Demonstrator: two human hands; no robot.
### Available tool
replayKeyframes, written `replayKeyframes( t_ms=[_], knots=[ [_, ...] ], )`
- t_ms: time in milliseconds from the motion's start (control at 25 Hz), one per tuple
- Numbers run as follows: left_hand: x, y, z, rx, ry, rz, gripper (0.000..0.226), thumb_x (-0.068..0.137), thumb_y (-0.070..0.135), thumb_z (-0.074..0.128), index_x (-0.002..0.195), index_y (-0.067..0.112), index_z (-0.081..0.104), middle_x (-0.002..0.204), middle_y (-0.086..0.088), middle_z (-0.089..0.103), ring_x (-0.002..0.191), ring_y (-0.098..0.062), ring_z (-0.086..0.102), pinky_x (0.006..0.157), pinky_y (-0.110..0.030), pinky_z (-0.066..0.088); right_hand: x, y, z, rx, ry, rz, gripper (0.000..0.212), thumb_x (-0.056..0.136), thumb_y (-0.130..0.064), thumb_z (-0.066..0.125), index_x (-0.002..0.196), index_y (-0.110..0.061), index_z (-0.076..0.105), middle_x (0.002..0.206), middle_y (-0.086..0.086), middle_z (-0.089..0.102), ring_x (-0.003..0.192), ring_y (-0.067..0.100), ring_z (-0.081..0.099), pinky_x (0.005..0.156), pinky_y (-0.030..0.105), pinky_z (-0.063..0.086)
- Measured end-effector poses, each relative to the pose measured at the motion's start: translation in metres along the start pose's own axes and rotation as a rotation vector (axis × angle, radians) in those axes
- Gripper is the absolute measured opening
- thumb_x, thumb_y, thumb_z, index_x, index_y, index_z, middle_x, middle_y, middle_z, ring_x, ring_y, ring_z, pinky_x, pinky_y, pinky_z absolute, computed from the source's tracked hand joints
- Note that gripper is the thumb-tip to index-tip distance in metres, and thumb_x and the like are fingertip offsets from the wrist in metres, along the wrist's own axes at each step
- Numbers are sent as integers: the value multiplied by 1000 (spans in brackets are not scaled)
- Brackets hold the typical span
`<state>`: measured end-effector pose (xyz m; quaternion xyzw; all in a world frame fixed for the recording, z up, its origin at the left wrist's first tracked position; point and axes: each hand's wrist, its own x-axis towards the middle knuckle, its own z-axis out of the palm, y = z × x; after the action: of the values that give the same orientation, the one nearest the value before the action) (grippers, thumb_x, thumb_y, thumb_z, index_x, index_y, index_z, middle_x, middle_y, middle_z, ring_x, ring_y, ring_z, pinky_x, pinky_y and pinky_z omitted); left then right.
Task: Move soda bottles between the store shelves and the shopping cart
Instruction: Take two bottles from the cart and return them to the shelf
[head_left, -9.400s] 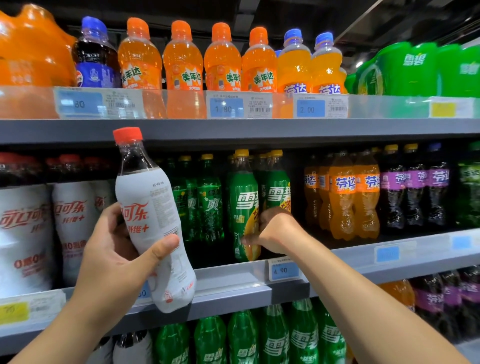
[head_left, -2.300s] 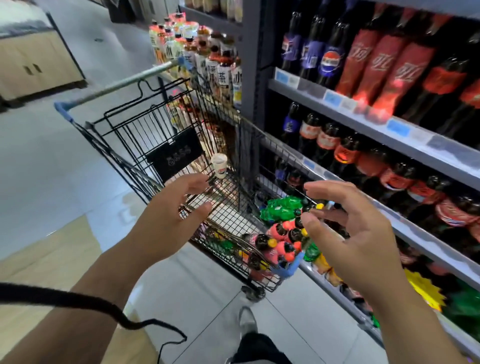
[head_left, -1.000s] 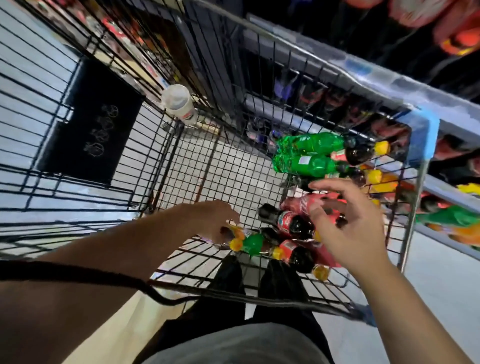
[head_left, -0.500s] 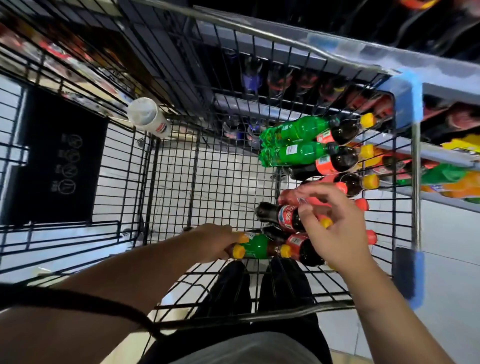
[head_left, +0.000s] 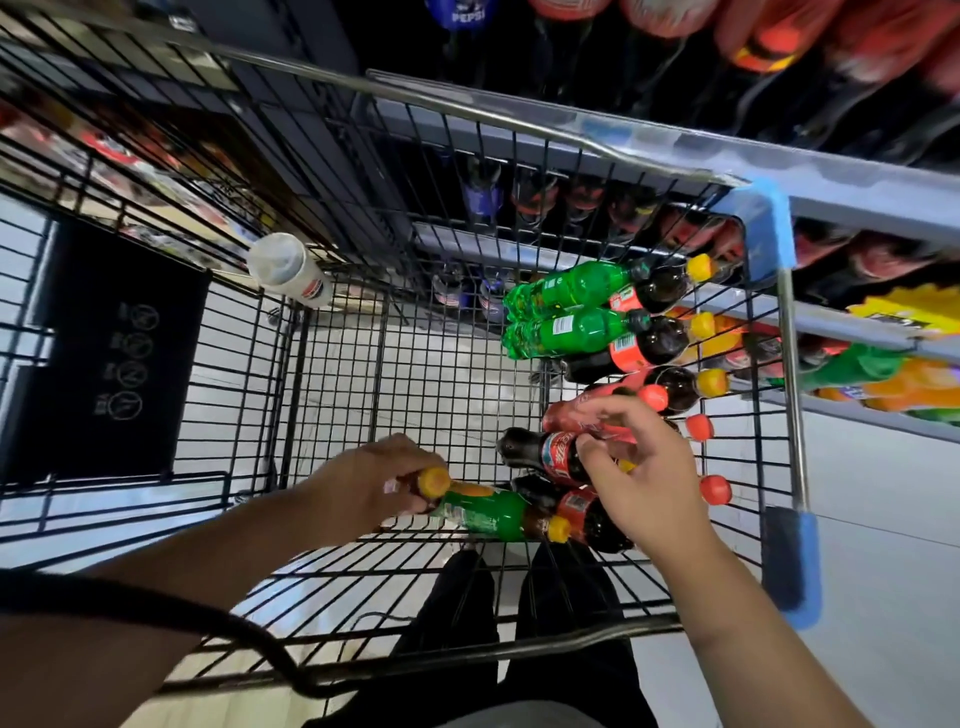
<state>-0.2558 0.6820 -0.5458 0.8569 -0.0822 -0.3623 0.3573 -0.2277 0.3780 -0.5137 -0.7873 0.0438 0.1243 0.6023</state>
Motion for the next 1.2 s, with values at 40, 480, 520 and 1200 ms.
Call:
replayKeyframes(
  t_ms=[40,480,520,1200],
  knots=[
    [-4,4,-6,-36,62,4,42,87,20,78,118,44,64,117,21,60,109,0,58,98,-35,50,0,2,0,-7,-22,15,30,89,4,68,105,-21,70,104,-17,71,105,0,66,84,12,52],
    [25,128,-32,-404,215,186,42,80,31,77,119,39,66,114,28,69,112,6,63,90,-7,46,2,11,11,100,-260,77,67,68,-12,94,123,-34,61,111,-10,74,104,8,70,91,28,56],
    [28,135,-33,-430,222,208,41,80,30,77,119,38,66,114,26,71,111,4,64,91,-9,47,2,11,8,152,-213,75,65,68,-10,94,122,-29,63,108,-8,75,101,10,72,88,25,56],
    [98,18,59,313,-291,-241,78,83,34,81,150,34,41,151,1,48,135,-20,47,108,-30,40,16,18,-23,126,47,87,53,69,-33,93,116,-35,68,114,-6,73,100,11,72,86,28,58]
  ],
)
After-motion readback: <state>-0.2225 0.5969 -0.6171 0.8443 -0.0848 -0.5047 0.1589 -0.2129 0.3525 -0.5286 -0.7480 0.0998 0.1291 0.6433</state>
